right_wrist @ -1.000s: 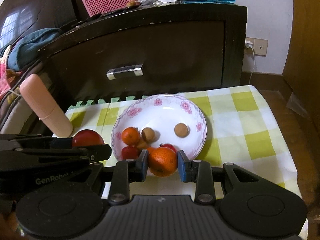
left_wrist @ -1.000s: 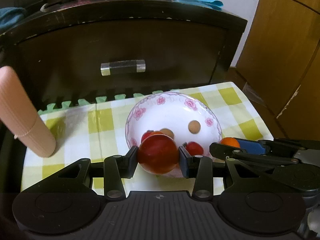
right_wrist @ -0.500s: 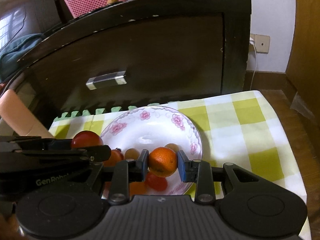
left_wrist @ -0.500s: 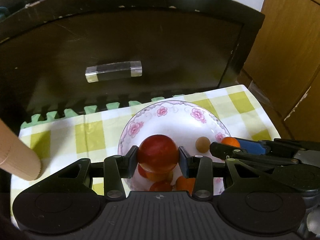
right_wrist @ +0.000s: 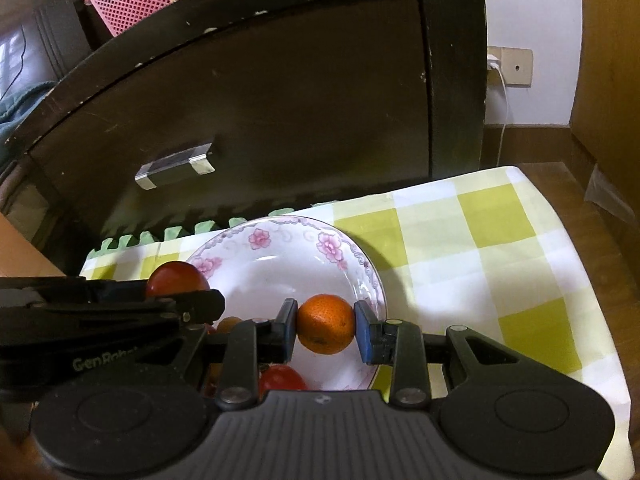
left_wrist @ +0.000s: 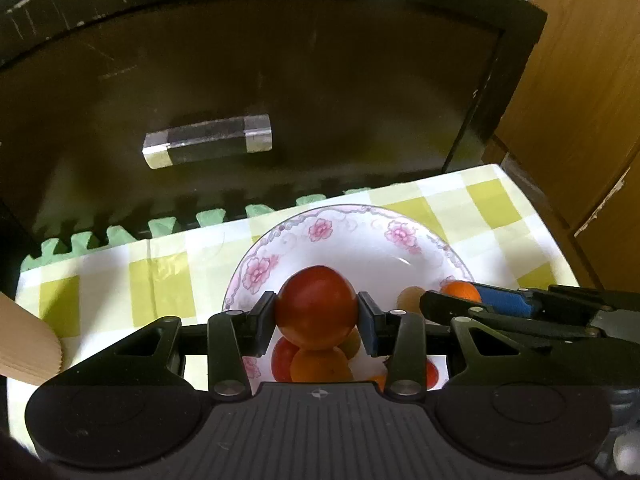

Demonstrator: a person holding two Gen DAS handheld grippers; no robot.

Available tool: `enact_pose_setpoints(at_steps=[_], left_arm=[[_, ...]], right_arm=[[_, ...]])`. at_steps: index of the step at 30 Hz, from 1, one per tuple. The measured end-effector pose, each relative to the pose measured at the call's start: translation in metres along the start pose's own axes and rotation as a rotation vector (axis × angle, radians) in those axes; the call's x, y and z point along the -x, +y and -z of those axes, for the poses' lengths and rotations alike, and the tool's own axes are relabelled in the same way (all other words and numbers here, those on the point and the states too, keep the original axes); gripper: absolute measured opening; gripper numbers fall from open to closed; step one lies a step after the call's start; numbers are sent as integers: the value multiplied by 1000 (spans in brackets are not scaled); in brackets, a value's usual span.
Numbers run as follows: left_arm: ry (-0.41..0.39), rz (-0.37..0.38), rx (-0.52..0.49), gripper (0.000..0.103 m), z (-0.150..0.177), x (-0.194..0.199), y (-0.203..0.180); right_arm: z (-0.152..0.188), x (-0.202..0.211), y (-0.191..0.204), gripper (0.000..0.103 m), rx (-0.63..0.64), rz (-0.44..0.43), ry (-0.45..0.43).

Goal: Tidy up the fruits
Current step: 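Lower both held fruits over the inside of the bowl, then open the left gripper to drop the large tomato into the bowl, then open the right gripper to drop the mandarin into the bowl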

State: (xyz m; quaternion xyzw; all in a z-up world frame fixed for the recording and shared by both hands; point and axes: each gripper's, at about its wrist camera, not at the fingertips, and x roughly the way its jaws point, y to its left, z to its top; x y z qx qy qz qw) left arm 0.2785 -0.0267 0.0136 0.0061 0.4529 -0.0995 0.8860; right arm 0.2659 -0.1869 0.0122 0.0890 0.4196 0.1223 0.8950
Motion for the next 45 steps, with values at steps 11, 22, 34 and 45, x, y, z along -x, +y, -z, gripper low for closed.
enact_pose_setpoints(at_steps=[11, 22, 34, 45], left_arm=[[24, -11, 7, 50, -2, -14, 2], [28, -14, 10, 52, -3, -12, 4], [10, -23, 13, 59, -2, 3, 6], [-12, -27, 24, 68, 8, 30, 7]], right_arm=[[4, -14, -1, 31, 0, -3, 26], [4, -13, -1, 31, -5, -13, 12], [4, -3, 1, 31, -22, -16, 11], [7, 21, 6, 37, -50, -20, -16]])
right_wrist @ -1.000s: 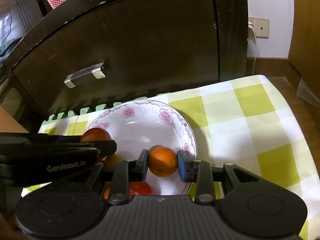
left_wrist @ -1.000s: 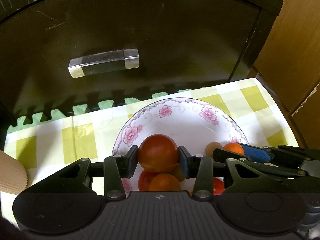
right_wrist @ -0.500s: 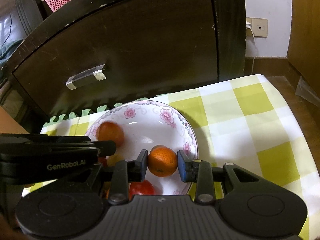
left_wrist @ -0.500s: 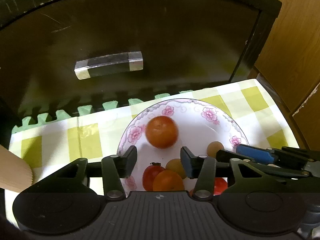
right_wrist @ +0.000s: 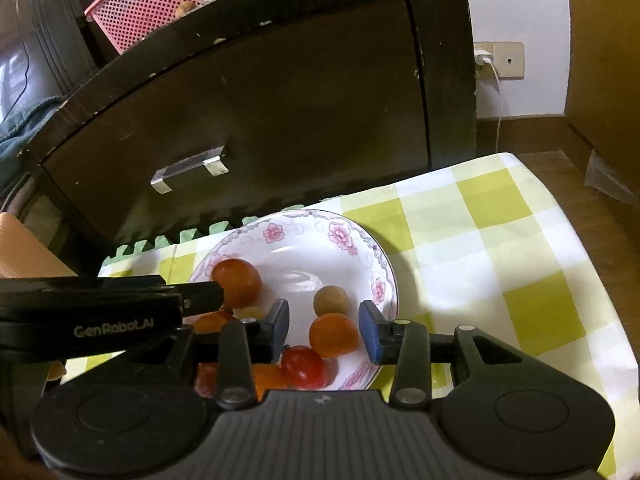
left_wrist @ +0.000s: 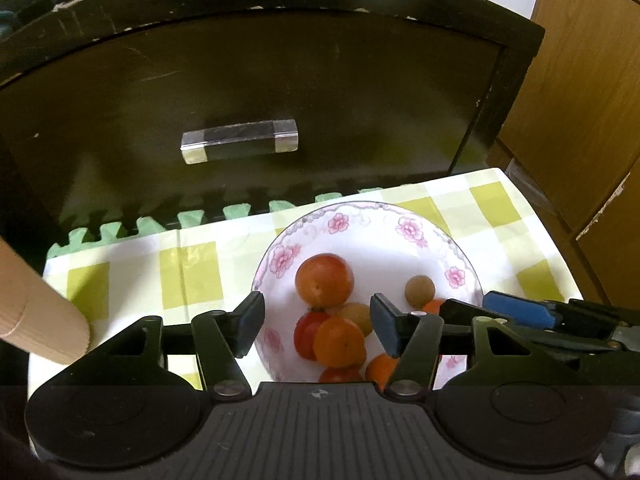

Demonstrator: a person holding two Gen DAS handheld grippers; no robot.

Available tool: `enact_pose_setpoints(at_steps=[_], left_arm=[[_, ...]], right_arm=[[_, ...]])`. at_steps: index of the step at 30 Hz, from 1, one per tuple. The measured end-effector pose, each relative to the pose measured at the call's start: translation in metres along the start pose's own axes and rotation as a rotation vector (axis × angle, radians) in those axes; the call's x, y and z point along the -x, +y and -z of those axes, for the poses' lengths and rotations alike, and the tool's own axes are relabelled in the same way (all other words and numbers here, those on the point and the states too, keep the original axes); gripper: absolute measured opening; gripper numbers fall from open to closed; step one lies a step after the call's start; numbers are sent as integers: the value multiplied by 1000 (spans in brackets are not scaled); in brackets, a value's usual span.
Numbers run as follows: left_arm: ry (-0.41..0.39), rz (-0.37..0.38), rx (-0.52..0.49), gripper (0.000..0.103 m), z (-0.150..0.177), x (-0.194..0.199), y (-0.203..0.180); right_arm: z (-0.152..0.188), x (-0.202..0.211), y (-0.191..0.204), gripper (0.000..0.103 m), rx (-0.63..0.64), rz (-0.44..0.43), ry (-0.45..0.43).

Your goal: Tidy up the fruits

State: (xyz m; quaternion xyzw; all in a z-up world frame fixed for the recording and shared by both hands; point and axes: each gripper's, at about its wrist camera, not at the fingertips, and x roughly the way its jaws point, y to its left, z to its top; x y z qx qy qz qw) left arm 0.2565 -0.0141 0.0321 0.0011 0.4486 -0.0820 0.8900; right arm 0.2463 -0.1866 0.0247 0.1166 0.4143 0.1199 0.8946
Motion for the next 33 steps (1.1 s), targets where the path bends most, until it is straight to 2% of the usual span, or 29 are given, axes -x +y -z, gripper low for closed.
enact_pose_setpoints(at_steps=[5, 20, 29, 33], left_arm=[[12, -9, 22, 77, 12, 6, 3], [-17, -106, 0, 91, 40, 35, -5], [-46, -116, 21, 102, 53, 53, -5], [-59, -131, 23, 103, 62, 62, -7]], right_arm=[[7, 11, 4, 39, 8, 24, -5], [29, 38, 14, 42, 15, 64, -3], [42, 53, 14, 42, 16, 69, -3], [47, 61, 13, 42, 11, 71, -3]])
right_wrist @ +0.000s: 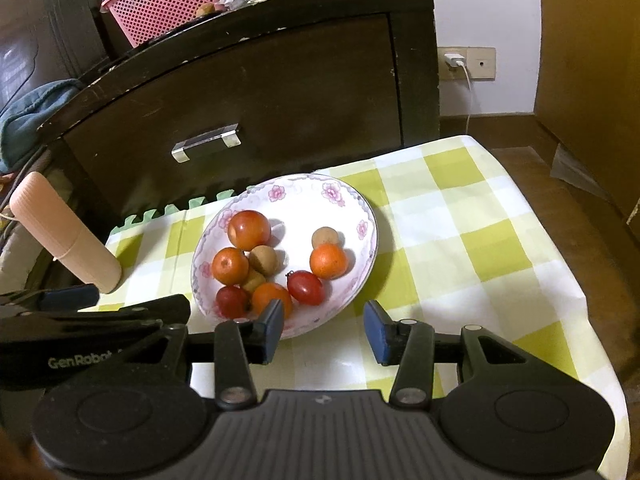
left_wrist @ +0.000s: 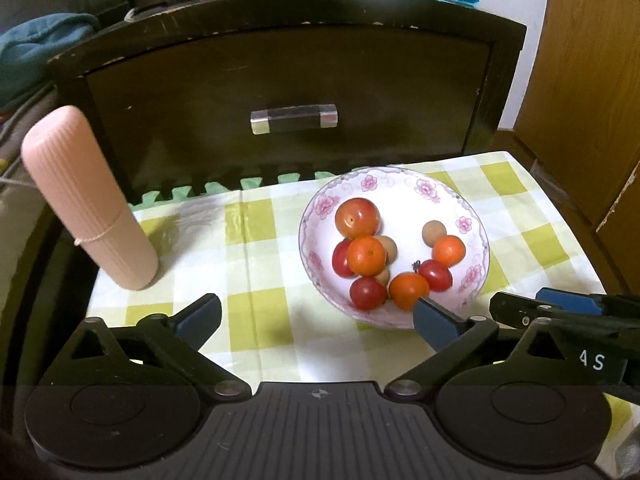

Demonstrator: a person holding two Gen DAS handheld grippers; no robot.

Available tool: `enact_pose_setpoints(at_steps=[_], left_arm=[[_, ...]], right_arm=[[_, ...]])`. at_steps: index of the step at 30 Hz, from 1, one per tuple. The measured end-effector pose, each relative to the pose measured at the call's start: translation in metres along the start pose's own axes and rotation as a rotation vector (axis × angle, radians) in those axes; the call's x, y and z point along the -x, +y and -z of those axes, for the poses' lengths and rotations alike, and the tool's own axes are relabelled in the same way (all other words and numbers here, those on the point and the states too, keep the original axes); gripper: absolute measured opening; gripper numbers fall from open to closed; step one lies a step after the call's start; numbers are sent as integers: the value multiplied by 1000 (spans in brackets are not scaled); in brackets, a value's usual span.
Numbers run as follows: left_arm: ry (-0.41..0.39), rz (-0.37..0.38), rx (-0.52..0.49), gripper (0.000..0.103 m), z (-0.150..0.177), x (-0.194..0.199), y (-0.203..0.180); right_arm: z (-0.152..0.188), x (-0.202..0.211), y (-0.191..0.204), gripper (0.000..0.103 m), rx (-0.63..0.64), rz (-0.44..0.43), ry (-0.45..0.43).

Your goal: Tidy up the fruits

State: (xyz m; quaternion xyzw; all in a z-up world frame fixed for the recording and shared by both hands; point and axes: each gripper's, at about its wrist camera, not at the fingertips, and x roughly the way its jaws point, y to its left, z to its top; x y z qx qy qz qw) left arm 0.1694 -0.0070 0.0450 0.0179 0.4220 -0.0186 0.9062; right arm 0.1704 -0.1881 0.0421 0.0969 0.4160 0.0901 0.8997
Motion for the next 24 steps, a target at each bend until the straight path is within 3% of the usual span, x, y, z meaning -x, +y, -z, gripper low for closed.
enact_pose_setpoints(at_steps=[24], left_arm=[[-50, 30, 66, 103, 42, 47, 9]], right_arm=[[35, 42, 10, 43, 5, -27, -1]])
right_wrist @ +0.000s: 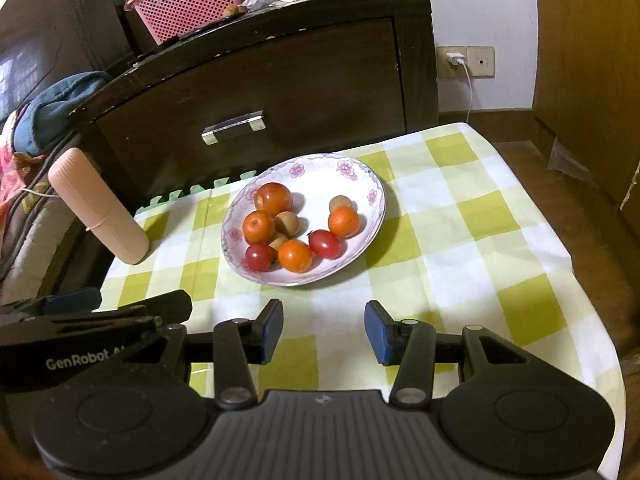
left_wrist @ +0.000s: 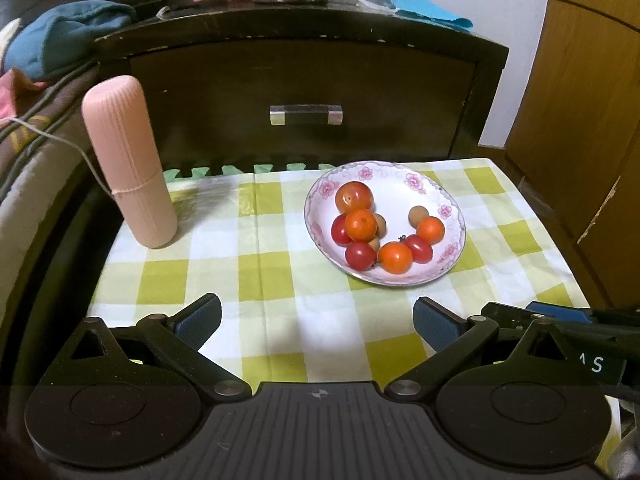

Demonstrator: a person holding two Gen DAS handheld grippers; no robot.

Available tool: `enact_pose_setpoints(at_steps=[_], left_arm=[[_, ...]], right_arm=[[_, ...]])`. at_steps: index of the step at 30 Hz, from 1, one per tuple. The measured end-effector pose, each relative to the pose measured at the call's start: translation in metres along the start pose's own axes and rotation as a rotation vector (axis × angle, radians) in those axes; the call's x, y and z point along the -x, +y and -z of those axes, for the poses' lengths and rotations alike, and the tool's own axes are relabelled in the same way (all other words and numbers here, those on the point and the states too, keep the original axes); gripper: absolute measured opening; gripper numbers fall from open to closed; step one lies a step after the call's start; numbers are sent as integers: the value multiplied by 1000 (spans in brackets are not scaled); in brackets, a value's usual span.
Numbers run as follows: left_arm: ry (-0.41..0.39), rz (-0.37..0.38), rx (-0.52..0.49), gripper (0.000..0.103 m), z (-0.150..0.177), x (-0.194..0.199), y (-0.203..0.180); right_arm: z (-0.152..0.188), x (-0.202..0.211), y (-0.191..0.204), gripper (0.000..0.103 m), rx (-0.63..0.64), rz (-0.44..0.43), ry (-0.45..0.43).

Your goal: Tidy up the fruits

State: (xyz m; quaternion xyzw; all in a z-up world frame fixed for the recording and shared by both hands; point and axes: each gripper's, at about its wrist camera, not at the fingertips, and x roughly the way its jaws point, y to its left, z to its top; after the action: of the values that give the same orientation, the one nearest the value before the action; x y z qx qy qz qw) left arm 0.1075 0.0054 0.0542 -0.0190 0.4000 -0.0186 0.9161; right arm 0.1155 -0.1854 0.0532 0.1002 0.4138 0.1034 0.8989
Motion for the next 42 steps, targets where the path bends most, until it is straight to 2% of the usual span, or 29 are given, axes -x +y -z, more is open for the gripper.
enact_pose_setpoints(at_steps=[9, 18, 23, 33, 42], left_arm=[[-23, -11, -7, 103, 18, 21, 3], [19, -121, -94, 103, 34, 30, -3], [32, -92, -58, 103, 40, 36, 2], [40, -119, -69, 103, 50, 43, 1], [47, -109, -48, 103, 52, 45, 4]], right_arm=[[20, 23, 7, 43, 1, -14, -6], [41, 39, 17, 47, 19, -30, -1], [49, 46, 24, 47, 43, -24, -6], [59, 52, 24, 47, 31, -32, 4], [66, 52, 24, 47, 30, -20, 23]])
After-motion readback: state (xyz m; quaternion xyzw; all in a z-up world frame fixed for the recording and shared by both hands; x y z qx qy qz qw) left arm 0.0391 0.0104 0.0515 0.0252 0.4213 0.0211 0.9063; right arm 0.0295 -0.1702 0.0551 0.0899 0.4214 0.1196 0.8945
